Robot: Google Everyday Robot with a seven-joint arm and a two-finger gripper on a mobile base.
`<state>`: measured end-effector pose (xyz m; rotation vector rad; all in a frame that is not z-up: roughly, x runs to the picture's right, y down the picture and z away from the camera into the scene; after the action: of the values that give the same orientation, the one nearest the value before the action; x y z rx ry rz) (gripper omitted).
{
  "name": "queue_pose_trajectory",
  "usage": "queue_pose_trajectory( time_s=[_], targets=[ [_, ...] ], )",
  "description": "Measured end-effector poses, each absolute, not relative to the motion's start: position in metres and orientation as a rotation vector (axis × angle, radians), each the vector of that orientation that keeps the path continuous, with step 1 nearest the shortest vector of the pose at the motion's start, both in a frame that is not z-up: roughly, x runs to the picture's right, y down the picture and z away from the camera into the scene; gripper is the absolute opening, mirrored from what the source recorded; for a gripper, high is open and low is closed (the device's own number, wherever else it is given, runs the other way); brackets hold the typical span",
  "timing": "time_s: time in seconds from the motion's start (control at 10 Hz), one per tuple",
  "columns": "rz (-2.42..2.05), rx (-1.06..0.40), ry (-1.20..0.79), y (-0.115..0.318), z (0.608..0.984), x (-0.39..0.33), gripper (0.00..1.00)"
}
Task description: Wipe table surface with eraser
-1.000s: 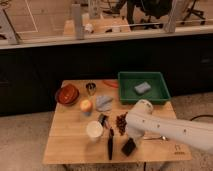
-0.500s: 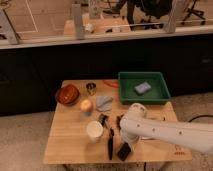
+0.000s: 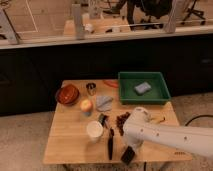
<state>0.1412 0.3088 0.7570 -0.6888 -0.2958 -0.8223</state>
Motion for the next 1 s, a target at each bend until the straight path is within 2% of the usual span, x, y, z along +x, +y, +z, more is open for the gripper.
queue_pose_trajectory(
  time_s=[0.6, 1.0],
  targets=[
    [-0.695, -0.715, -0.231, 0.291, 0.776, 0.176, 0.0],
    [-0.708, -0.701, -0.258, 0.274, 0.782, 0.138, 0.0]
  ],
)
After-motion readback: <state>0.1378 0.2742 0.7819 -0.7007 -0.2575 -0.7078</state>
